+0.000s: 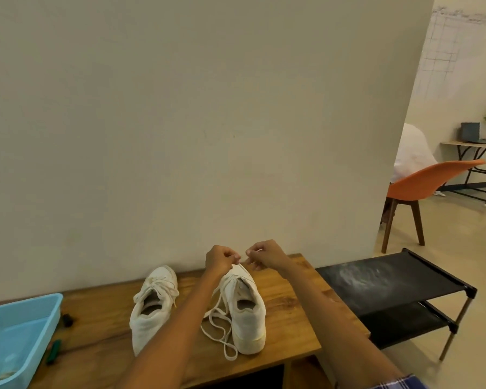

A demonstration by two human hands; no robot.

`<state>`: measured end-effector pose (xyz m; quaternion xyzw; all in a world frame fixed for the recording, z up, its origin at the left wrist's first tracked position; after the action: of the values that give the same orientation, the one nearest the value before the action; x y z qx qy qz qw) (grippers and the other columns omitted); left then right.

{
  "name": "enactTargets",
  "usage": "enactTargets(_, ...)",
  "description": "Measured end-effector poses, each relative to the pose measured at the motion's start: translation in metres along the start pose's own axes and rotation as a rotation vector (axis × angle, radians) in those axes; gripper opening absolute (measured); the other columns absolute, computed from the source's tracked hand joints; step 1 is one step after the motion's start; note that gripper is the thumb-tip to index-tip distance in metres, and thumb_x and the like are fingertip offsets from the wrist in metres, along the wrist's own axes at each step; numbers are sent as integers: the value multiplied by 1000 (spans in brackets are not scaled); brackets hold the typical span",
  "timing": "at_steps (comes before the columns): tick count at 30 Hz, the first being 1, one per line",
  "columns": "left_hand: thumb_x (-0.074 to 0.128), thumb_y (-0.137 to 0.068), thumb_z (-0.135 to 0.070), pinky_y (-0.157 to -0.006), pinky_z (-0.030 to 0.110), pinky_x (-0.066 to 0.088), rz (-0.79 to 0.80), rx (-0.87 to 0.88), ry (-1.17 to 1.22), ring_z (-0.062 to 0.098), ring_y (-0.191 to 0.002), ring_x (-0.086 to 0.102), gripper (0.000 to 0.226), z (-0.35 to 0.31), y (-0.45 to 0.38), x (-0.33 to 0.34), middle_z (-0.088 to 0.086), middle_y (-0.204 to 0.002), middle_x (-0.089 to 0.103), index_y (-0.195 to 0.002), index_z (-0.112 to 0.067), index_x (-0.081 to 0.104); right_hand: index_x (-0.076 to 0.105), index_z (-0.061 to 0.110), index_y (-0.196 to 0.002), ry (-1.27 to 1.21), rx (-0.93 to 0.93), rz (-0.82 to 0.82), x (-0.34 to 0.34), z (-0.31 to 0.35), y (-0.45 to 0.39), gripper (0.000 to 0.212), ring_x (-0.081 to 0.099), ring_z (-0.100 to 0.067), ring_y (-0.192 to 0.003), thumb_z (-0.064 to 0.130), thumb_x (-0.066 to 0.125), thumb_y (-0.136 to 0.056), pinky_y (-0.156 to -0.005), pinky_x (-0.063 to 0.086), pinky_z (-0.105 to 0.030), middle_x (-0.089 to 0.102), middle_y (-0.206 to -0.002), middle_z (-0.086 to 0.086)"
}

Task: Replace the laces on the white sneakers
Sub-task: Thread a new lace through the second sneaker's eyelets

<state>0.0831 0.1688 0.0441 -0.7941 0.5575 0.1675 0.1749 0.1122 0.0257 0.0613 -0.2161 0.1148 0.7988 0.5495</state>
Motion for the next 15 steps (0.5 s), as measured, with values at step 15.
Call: enactTargets(15,60,-89,-9,-58,22,36,-253,-139,37,16,-76,55,14,77,-3,48,10,-89,70,-86,-2,72,66,6,-96,605,72,-98,73,-74,-22,23,61,-19,-84,19,48,-95,-80,52,-30,67,-97,-9)
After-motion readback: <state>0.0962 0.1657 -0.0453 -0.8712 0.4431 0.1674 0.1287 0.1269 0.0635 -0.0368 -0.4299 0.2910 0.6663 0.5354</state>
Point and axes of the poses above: each hand's wrist, its own y-axis away from the middle knuckle, its own x-axis out of the palm, z = x × y, the point moved 8 cm from there along -y, towards the middle knuckle
